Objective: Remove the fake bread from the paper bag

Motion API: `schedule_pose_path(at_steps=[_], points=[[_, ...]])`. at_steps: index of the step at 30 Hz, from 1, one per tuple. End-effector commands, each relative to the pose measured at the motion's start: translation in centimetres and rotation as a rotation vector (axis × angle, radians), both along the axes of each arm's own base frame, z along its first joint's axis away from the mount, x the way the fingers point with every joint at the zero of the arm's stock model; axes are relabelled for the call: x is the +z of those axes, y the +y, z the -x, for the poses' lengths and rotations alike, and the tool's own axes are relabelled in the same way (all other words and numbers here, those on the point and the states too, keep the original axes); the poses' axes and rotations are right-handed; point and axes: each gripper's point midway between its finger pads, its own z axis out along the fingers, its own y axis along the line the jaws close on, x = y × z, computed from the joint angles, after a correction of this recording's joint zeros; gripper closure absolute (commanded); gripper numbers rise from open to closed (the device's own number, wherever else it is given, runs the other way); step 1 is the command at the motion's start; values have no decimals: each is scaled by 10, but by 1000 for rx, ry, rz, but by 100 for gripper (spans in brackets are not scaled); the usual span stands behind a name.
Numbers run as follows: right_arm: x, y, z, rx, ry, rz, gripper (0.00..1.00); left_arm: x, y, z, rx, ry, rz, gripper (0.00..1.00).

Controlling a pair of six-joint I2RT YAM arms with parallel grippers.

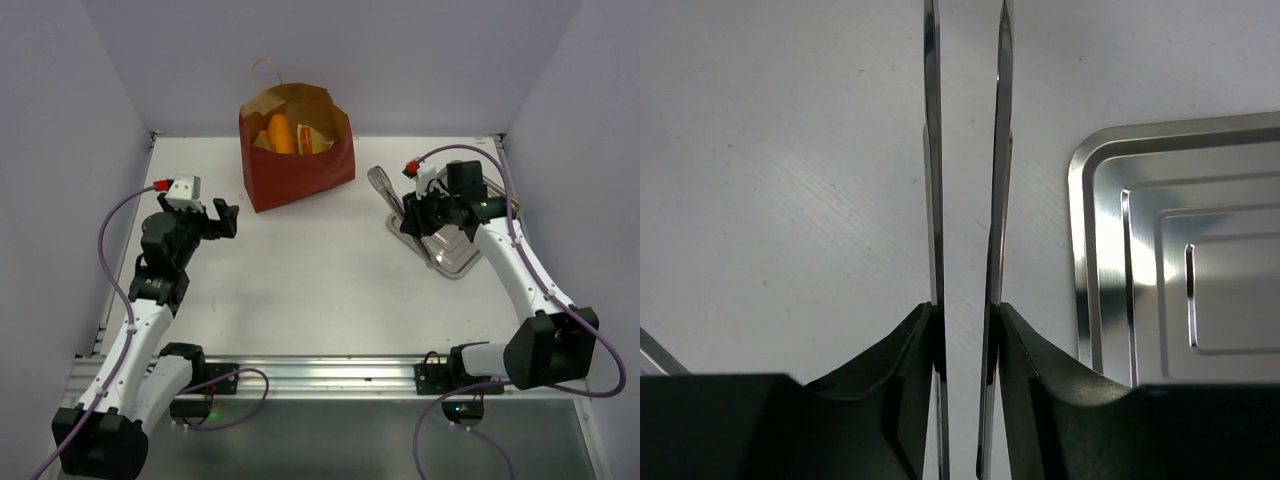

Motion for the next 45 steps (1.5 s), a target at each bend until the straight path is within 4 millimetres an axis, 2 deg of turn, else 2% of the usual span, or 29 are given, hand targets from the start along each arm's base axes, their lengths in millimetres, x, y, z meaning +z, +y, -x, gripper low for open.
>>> schedule_pose_path(at_steps=[1,6,14,18,19,21,22,23,24,25,26,27,28,29,30,31,32,33,35,36,38,39,41,42,43,44,45], points=[[29,0,-2,25,-70,-48,64,31,-7,2,-41,-115,-14,0],[32,-4,2,25,-78,-64,58,33,-7,2,-41,-125,-2,0],[37,-9,7,20,-108,-61,57,28,-11,5,-42,-93,64,0],[38,-13,8,7,-121,-52,57,42,-14,9,-43,-104,121,0],[37,-13,8,6,-121,-53,58,55,-14,8,-43,-120,137,0],[39,-13,8,1,-131,-62,59,61,-14,1,-18,-91,178,0],[39,-14,10,-1,-135,-66,59,85,-14,-2,-14,-119,197,0],[38,-12,11,-2,-133,-78,59,89,-14,-6,-6,-95,222,0],[40,-13,9,-5,-147,-86,59,79,-16,-17,4,-26,229,0],[36,-12,12,-9,-139,-94,59,108,-17,-24,2,-58,245,1],[37,-9,12,-6,-143,-117,59,110,-21,-28,-6,-22,264,2],[36,-10,12,-8,-141,-127,60,100,-24,-45,-7,35,269,2],[35,-9,14,-5,-138,-135,60,104,-27,-54,-13,48,280,3],[39,-9,16,-2,-146,-146,60,128,-33,-60,-39,27,303,4],[41,-11,16,-5,-152,-151,60,115,-37,-80,-40,80,308,4],[41,-10,18,0,-153,-158,60,116,-40,-91,-44,93,312,5],[43,-9,21,4,-155,-169,60,140,-42,-100,-52,69,321,6],[45,-7,23,15,-157,-181,60,120,-44,-124,-44,126,318,7],[46,-6,25,21,-159,-190,60,116,-49,-145,-61,152,301,11],[47,-5,27,29,-161,-198,60,117,-51,-169,-61,156,294,12],[48,-3,29,37,-159,-209,60,108,-49,-190,-41,186,263,14],[48,-2,30,42,-159,-215,60,109,-50,-211,-44,181,252,15],[48,0,32,55,-157,-226,60,103,-50,-228,-42,198,224,16],[48,0,33,59,-155,-229,60,82,-51,-243,-32,233,212,17],[48,1,33,63,-154,-230,60,96,-50,-250,-31,199,206,17],[48,1,33,66,-157,-231,60,94,-48,-256,-25,190,189,18],[48,0,33,66,-157,-231,60,83,-46,-263,-19,201,183,18]])
